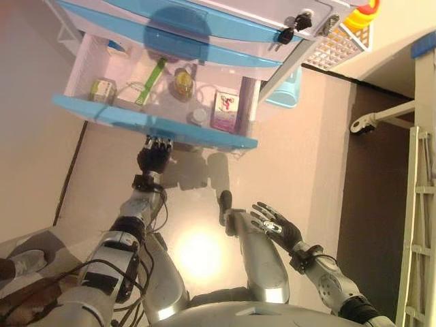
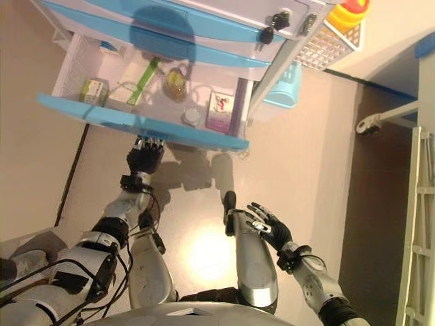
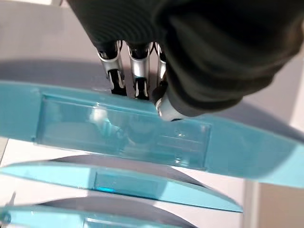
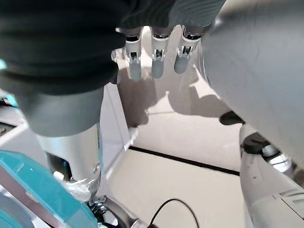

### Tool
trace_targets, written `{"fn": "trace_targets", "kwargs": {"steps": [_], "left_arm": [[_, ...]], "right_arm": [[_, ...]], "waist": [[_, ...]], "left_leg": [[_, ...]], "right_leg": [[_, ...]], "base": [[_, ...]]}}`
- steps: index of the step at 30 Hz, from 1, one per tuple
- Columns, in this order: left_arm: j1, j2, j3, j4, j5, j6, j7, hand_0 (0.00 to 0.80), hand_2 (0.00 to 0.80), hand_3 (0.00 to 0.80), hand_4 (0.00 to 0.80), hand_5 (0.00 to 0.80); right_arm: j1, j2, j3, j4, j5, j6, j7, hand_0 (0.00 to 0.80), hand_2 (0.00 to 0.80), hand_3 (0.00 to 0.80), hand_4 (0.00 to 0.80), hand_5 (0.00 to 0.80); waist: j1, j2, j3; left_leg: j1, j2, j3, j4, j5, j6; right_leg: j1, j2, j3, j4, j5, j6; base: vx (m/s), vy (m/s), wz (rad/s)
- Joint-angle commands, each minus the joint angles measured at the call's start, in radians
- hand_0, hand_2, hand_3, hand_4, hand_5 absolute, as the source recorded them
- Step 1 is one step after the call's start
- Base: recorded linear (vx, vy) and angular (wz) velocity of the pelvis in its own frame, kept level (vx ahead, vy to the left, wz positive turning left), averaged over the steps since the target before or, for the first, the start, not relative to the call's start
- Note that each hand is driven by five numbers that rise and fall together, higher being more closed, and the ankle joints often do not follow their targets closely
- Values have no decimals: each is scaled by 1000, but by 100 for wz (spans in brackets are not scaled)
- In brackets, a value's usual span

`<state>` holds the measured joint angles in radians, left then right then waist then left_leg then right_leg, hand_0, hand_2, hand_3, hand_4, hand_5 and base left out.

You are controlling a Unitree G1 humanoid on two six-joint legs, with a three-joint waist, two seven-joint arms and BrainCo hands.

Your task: Open the drawer and pick up the medicine

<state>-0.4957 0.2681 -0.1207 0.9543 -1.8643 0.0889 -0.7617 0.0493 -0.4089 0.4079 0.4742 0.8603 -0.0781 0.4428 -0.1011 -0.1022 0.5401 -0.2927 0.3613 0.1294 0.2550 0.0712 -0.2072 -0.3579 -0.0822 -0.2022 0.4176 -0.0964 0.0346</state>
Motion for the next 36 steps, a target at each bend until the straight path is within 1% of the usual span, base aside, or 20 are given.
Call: {"fn": "trace_targets", "kwargs": {"steps": [1, 5, 12, 13, 14, 15, 20, 21, 23, 30, 34, 36], "left_arm": [[114, 60, 89, 64, -52, -19, 35, 800, 800, 800, 800, 800], [177, 34, 97, 92, -50, -14, 47, 800, 800, 800, 800, 800], [227, 35, 121, 169, -34, 26, 108, 800, 800, 800, 800, 800], [231, 38, 122, 176, -34, 29, 123, 671, 671, 671, 671, 671], [234, 41, 125, 183, -35, 35, 140, 395, 395, 395, 395, 395], [237, 43, 127, 189, -34, 41, 151, 0, 0, 0, 0, 0], [233, 52, 141, 211, -28, 60, 200, 0, 0, 0, 0, 0], [230, 55, 144, 218, -28, 79, 218, 0, 0, 0, 0, 0], [223, 59, 142, 228, -12, 88, 241, 0, 0, 0, 0, 0], [207, 73, 159, 251, -10, 72, 308, 0, 0, 0, 0, 0], [207, 73, 166, 252, 7, 72, 304, 0, 0, 0, 0, 0], [208, 72, 162, 249, 15, 71, 321, 0, 0, 0, 0, 0]], "right_arm": [[116, 71, 62, -53, -38, 68, 2, 0, 0, 0, 0, 0], [116, 78, 56, -45, -43, 72, 6, 0, 0, 0, 0, 0], [98, 92, 45, -5, -51, 68, 20, 0, 0, 0, 0, 0], [94, 91, 44, 0, -50, 68, 21, 0, 0, 0, 0, 0], [93, 90, 43, 4, -49, 68, 22, 0, 0, 0, 0, 0], [91, 90, 41, 8, -51, 69, 22, 0, 0, 0, 0, 0], [75, 89, 30, 39, -62, 64, 37, 0, 0, 0, 0, 0], [73, 86, 26, 42, -64, 64, 40, 0, 0, 0, 0, 0], [66, 81, 24, 49, -63, 63, 44, 0, 0, 0, 0, 0], [56, 73, 12, 74, -70, 66, 66, 0, 0, 0, 0, 0], [57, 69, 7, 81, -71, 67, 72, 0, 0, 0, 0, 0], [57, 66, 5, 81, -71, 66, 74, 0, 0, 0, 0, 0]], "waist": [[13, -67, -20], [31, -75, -20], [52, -79, -20], [54, -79, -20], [55, -79, -20], [56, -78, -20], [57, -76, -20], [56, -74, -20], [54, -71, -20], [50, -69, -20], [48, -67, -20], [48, -65, -20]], "left_leg": [[-74, -32, -28, 172, -84, 67], [-83, -37, -43, 176, -88, 70], [-108, -45, -62, 176, -89, 72], [-112, -46, -64, 176, -89, 72], [-117, -47, -66, 177, -90, 73], [-120, -48, -67, 178, -90, 73], [-144, -50, -75, 194, -93, 74], [-151, -52, -78, 200, -92, 73], [-163, -53, -82, 212, -93, 75], [-190, -53, -88, 245, -104, 78], [-197, -56, -90, 250, -107, 79], [-203, -57, -90, 254, -108, 79]], "right_leg": [[55, 8, 0, -104, 57, 37], [51, 5, -12, -92, 55, 41], [28, -3, -32, -78, 60, 49], [24, -4, -33, -77, 61, 49], [18, -6, -34, -74, 62, 50], [15, -7, -35, -72, 62, 50], [-9, -16, -38, -56, 60, 53], [-17, -18, -37, -51, 60, 54], [-31, -23, -35, -39, 60, 55], [-62, -32, -28, -8, 54, 56], [-71, -36, -24, -4, 53, 57], [-79, -40, -22, 4, 50, 57]], "base": [[-4, 18, 6], [1, 12, 11], [-8, 19, 7], [-23, 43, 13], [-19, 46, 12], [-15, 52, 11], [-8, 54, 9], [-1, 69, 4], [-1, 73, 5], [9, 40, 2], [13, 30, 16], [0, 35, 0]]}}
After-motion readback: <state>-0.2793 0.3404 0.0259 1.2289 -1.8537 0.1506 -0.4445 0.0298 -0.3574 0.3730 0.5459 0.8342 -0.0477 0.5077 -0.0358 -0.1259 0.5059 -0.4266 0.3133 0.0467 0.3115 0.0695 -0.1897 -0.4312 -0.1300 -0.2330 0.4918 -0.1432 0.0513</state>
